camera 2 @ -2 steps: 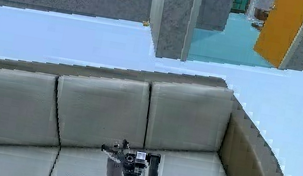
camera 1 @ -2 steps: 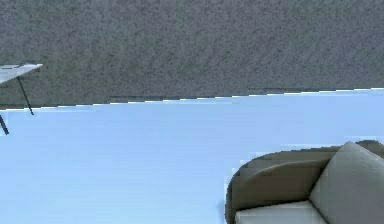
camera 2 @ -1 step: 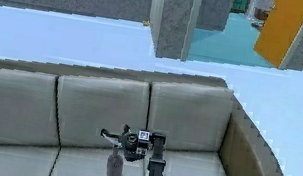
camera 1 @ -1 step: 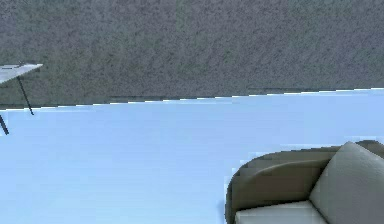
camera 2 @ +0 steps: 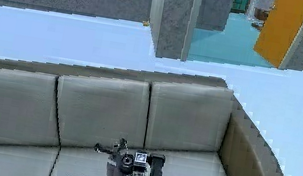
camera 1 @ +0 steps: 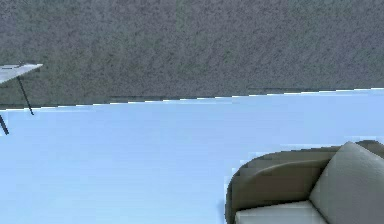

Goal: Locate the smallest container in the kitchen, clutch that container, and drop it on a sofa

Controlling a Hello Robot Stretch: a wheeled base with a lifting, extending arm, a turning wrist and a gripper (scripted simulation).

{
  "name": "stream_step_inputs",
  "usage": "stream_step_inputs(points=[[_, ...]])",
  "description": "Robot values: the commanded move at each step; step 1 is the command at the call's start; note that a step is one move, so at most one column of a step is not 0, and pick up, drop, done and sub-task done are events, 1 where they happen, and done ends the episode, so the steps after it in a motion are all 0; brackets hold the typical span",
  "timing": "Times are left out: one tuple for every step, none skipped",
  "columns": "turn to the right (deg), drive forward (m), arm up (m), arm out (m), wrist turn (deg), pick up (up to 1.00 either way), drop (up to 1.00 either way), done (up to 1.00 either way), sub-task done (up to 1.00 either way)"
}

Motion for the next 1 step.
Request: stream_step_inputs(points=[[0.0, 0.0, 0.0, 0.0, 0.0, 0.0, 0.0, 1.0, 0.0]])
